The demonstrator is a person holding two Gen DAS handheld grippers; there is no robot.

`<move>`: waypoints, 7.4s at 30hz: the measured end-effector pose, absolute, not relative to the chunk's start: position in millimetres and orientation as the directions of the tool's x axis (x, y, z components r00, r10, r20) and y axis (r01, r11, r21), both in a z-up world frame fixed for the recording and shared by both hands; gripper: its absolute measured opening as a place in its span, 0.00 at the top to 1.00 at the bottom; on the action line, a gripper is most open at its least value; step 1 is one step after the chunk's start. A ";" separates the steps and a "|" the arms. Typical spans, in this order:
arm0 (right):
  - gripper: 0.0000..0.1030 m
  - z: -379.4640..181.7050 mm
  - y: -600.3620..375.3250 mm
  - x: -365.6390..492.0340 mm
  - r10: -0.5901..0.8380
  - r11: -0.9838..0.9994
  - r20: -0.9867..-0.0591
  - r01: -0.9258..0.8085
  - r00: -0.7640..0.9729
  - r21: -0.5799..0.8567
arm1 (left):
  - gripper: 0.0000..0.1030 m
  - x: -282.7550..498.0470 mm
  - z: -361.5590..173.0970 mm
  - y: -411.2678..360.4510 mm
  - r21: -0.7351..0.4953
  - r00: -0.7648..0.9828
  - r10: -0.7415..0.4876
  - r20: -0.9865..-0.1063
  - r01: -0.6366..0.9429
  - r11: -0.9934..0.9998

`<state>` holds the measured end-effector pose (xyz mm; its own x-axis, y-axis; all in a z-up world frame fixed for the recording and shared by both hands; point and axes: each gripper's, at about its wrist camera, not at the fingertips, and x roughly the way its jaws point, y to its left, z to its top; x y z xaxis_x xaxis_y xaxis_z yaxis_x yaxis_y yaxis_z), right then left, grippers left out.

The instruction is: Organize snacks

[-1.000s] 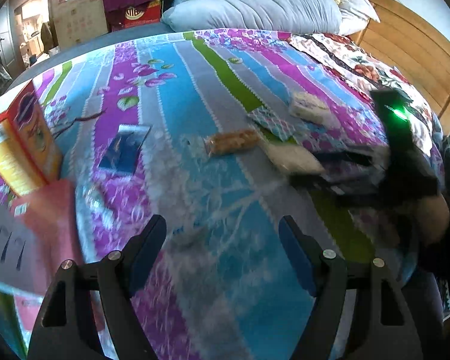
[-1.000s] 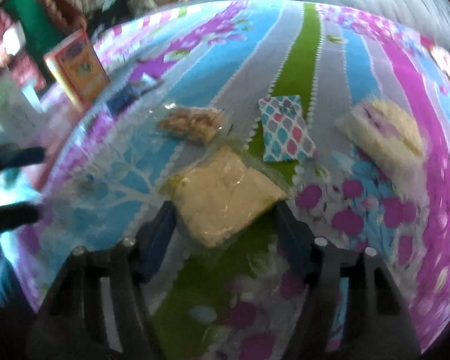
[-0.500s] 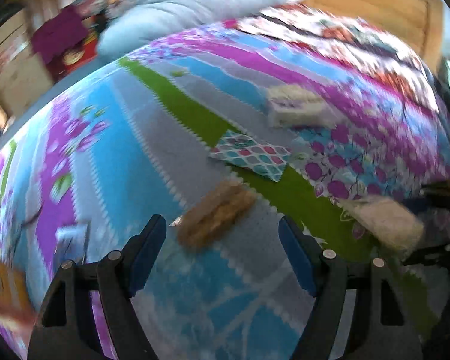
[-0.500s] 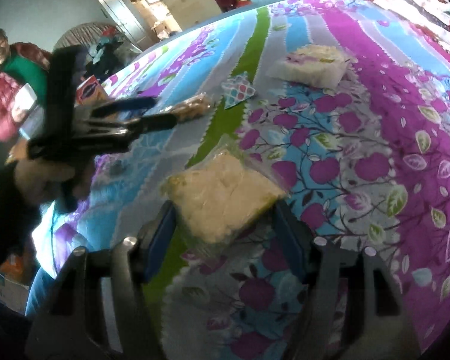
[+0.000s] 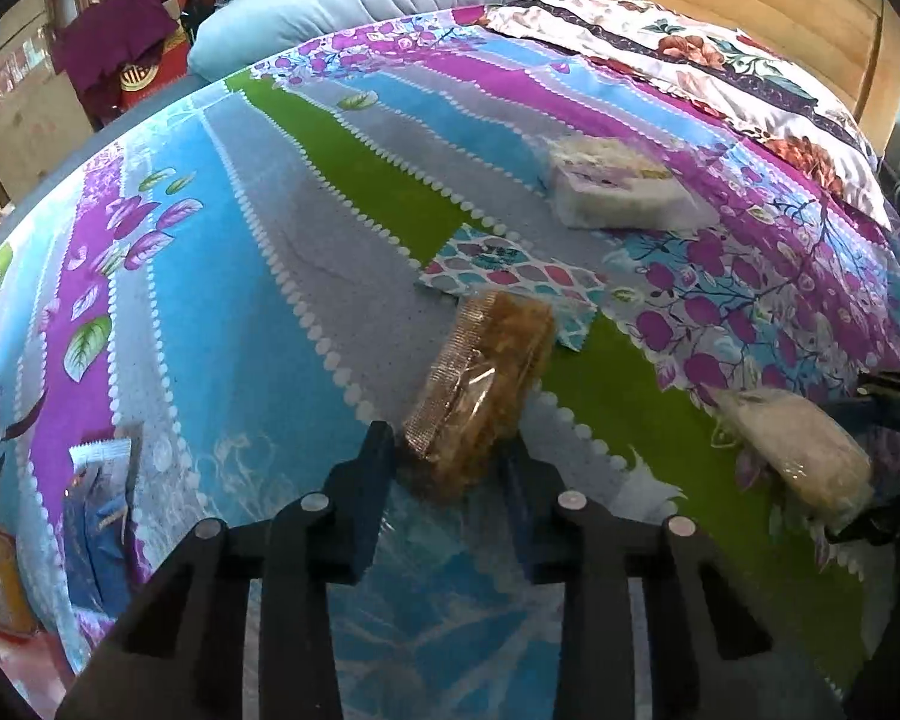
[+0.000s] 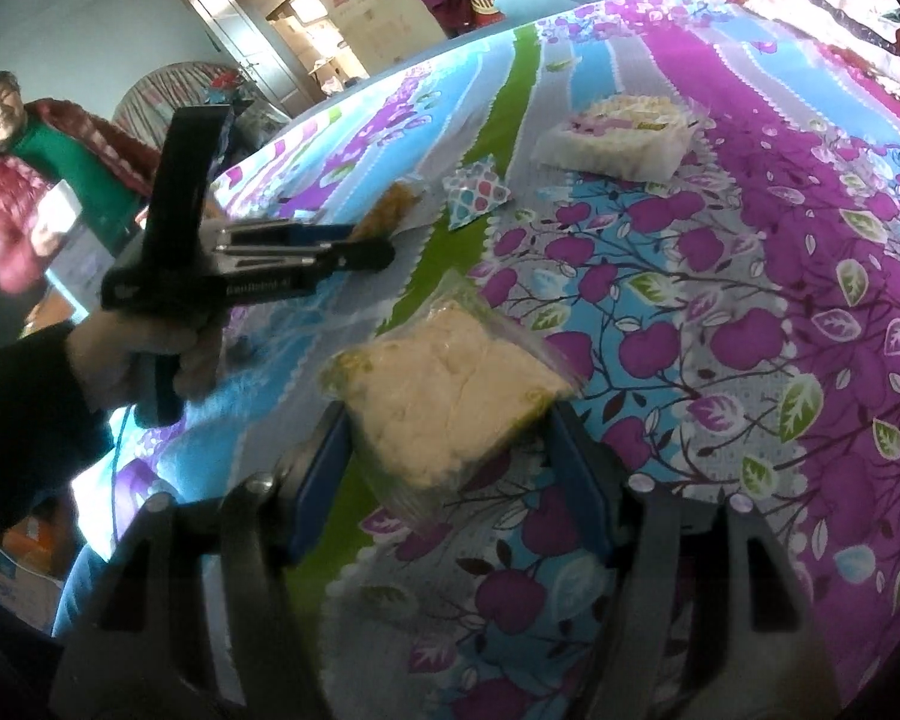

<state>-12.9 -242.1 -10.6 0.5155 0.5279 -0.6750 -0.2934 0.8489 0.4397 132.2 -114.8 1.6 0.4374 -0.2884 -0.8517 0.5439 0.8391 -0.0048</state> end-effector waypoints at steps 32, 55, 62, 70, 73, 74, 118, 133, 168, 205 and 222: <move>0.35 123.5 -151.0 -28.8 0.548 0.833 -0.596 -0.452 0.587 0.320 | 0.66 -42.6 188.5 37.8 -0.020 0.762 -0.024 -0.647 0.015 1.000; 0.35 226.5 -8.3 -49.0 0.648 0.721 -0.534 -0.663 0.543 0.201 | 0.66 -100.6 233.9 138.7 -0.026 0.814 0.157 -0.559 -0.207 0.978; 0.35 251.7 45.9 -55.5 0.683 0.668 -0.523 -0.725 0.510 0.167 | 0.66 -115.1 241.5 175.4 -0.044 0.817 0.191 -0.544 -0.255 0.966; 0.35 266.9 109.5 -63.0 0.718 0.605 -0.529 -0.781 0.452 0.154 | 0.66 -131.4 245.9 228.3 -0.069 0.804 0.249 -0.540 -0.338 0.939; 0.35 269.0 131.8 -63.5 0.727 0.583 -0.535 -0.798 0.431 0.150 | 0.66 -137.9 245.5 251.7 -0.080 0.796 0.269 -0.543 -0.368 0.926; 0.35 270.0 138.6 -63.6 0.728 0.577 -0.537 -0.804 0.425 0.146 | 0.66 -139.6 245.2 259.8 -0.084 0.792 0.276 -0.545 -0.379 0.922; 0.35 241.9 294.6 -54.2 0.678 0.480 -0.692 -0.862 0.249 0.161 | 0.66 -160.4 205.6 387.6 -0.162 0.681 0.343 -0.647 -0.562 0.811; 0.18 252.5 273.9 -67.9 0.718 0.486 -0.636 -0.857 0.283 0.168 | 0.26 -162.2 213.0 376.7 -0.127 0.672 0.384 -0.633 -0.579 0.805; 0.07 12.4 -147.7 -34.2 0.307 0.937 -0.813 -0.305 0.494 0.169 | 0.00 -42.2 25.4 14.9 0.055 0.586 0.040 -0.809 0.007 0.998; 0.00 -17.2 -131.3 -1.0 0.212 0.956 -0.805 -0.290 0.555 0.051 | 0.00 -16.8 -8.8 18.8 0.031 0.576 0.056 -0.815 -0.054 0.998; 0.00 -17.8 -131.6 0.1 0.209 0.956 -0.805 -0.290 0.556 0.048 | 0.00 -16.4 -9.3 18.6 0.031 0.576 0.057 -0.815 -0.054 0.998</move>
